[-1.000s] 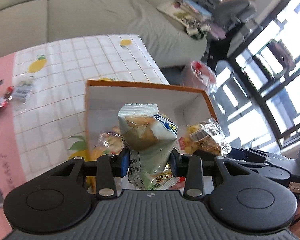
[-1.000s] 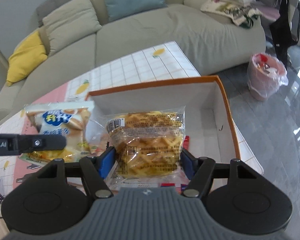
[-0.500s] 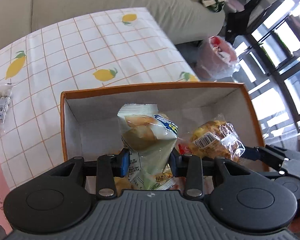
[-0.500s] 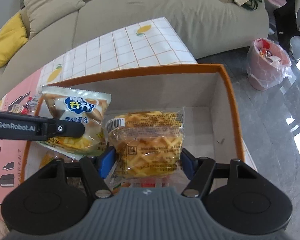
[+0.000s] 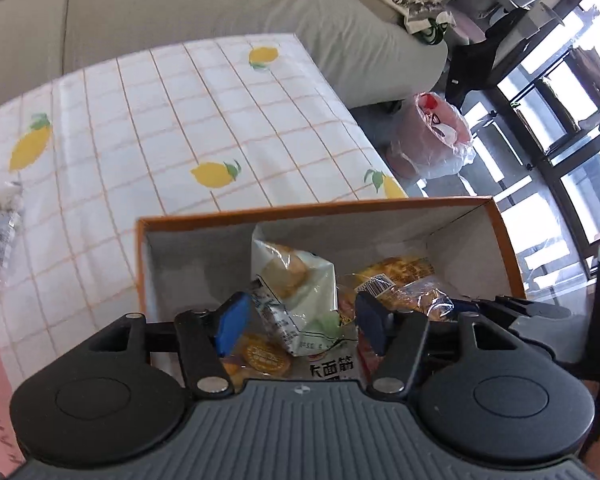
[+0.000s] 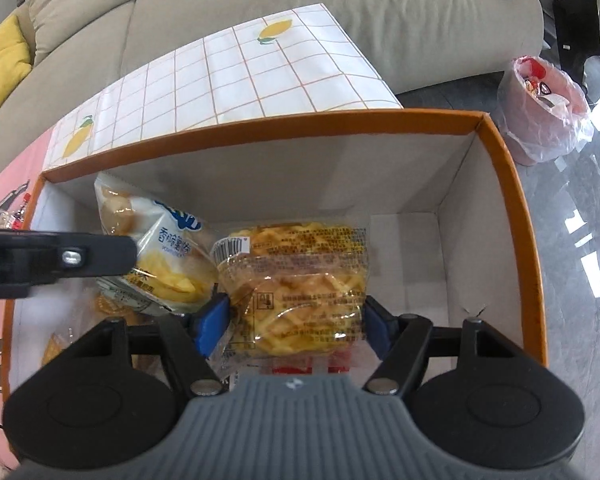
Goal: Organize snacks
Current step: 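Lower both bags into the box and open both grippers, then withdraw both grippers from the box back over the table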
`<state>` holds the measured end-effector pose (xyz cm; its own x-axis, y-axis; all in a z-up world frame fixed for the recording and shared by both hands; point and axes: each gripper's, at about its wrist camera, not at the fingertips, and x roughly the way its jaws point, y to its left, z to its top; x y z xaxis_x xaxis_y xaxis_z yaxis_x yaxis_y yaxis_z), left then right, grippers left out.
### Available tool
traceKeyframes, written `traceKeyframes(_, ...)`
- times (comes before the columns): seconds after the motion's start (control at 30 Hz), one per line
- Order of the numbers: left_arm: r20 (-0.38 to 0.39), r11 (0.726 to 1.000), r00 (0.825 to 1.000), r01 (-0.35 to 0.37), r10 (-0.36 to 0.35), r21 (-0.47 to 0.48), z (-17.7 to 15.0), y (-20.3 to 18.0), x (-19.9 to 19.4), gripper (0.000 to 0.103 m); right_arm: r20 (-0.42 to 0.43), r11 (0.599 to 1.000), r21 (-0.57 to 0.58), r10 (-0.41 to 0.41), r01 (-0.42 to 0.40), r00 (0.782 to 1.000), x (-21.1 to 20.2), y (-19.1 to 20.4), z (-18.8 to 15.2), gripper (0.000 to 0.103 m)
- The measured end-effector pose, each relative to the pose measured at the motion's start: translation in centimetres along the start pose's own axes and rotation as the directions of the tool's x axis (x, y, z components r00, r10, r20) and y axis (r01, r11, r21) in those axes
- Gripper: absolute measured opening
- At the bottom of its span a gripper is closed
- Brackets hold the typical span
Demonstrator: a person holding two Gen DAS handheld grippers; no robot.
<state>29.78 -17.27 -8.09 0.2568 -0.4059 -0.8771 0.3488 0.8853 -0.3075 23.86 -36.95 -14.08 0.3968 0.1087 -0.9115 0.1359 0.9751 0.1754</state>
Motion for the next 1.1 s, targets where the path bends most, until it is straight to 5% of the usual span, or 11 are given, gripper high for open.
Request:
traceKeyframes(0.57,0.081,0.999,0.996,-0.035,0.036,-0.009,-2.1,1.6,-5.0,0.061,-0.080,0.999,-0.002,-0.043,0.043,0.996,3.0,1.8,0.5,0.072)
traceKeyframes(0.87,0.096,0.999,0.994,-0.048,0.049,-0.011,-4.1,1.7,-8.4,0.061,-0.023,0.994,-0.034,-0.108,0.107,0.994,-1.4,3.0,0.1,0.080)
traceKeyframes(1.1,0.149,0.996,0.985,-0.086,0.090,-0.031,-7.3,2.0,-12.6,0.061,0.099,0.998,-0.025,-0.052,0.055,0.994,-7.7,5.4,-2.3,0.081)
